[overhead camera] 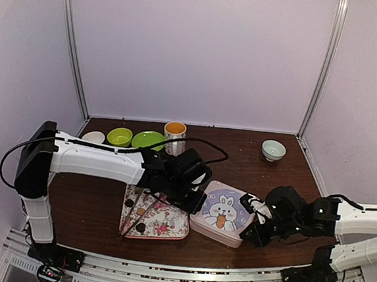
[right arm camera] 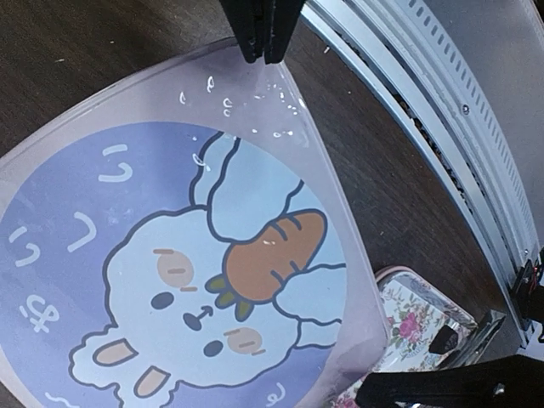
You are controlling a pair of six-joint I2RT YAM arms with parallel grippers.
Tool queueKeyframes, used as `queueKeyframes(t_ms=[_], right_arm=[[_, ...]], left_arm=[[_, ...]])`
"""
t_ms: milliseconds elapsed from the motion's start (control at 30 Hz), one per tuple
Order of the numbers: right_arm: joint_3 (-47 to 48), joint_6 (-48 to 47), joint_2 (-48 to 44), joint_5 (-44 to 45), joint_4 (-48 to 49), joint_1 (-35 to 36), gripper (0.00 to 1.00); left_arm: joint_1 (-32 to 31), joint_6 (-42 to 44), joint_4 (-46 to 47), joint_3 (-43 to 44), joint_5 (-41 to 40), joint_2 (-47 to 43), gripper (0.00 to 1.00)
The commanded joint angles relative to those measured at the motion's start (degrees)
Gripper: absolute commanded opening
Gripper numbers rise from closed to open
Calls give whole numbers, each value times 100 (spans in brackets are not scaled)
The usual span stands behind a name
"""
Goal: Pack the chocolate
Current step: Press the box lid onto the packing box.
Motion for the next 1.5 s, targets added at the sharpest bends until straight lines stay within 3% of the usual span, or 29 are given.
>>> queueKeyframes(t_ms=[0,567,800,900,1100,1467], right_arm=[[404,17,-514,207,-294,60,0],[-344,254,-178,74,208,77,0],[50,129,-562,950,-85,7,0],[229,-99,-543,1285,31,-387,0],[713,-522,-215,837,277,-1619,0],[591,-754,1067,636,955,-2539,0]], left_arm=[[342,312,173,534,64,-47,0],[954,1033,1674,1298,724,1014,0],[990,881,2268,1059,714,1690,0],[991,825,2275,1083,690,1809,0],[991,1031,1838,1368,375,1499,0],[1017,947,1683,1588,356,1960,0]])
